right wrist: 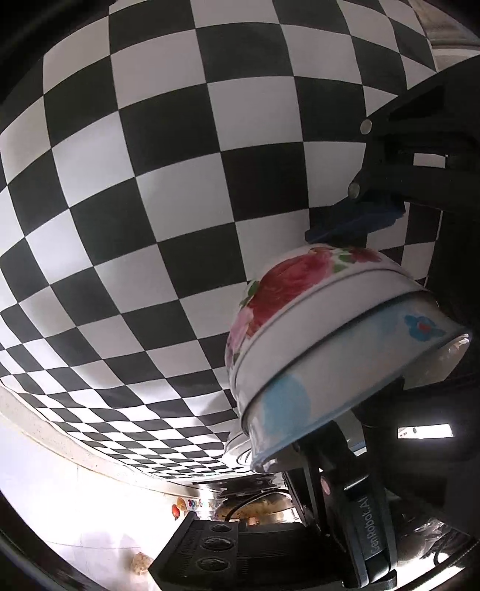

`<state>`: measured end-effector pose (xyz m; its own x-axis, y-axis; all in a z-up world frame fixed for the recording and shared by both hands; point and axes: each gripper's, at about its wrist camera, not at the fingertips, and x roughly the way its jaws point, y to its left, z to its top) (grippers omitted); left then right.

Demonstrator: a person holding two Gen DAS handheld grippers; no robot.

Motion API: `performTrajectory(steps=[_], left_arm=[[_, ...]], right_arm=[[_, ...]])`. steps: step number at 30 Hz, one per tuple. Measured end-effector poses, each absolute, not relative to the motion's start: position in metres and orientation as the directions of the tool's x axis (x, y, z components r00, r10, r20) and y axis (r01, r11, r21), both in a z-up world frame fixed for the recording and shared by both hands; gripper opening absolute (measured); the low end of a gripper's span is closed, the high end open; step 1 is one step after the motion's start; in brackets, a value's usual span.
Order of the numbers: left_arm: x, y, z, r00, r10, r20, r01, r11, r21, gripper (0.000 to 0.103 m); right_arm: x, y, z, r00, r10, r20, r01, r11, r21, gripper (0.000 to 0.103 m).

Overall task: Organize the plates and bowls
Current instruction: 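Lift the bowl stack and carry it over the blue-petal plate stack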

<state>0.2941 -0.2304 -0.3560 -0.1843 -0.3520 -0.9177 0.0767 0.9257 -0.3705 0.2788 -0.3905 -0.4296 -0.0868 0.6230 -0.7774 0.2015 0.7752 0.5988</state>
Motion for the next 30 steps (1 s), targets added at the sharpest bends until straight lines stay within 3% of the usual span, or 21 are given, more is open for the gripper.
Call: performTrajectory(steps=[17, 30], left_arm=[[0.293, -0.207, -0.315, -0.161, -0.341, -0.926, 0.088, 0.930, -0.358, 0.049], [0.287, -0.127, -0.279, -0.120, -0.322, -0.939, 0.056, 0.942, -0.330, 0.049]], right_arm=[[0.285, -0.354, -0.386, -0.103, 0.659, -0.745, 0.194, 0.748, 0.635, 0.058], [0.283, -0.269, -0.354, -0.141, 0.690, -0.710, 0.142, 0.724, 0.675, 0.058]])
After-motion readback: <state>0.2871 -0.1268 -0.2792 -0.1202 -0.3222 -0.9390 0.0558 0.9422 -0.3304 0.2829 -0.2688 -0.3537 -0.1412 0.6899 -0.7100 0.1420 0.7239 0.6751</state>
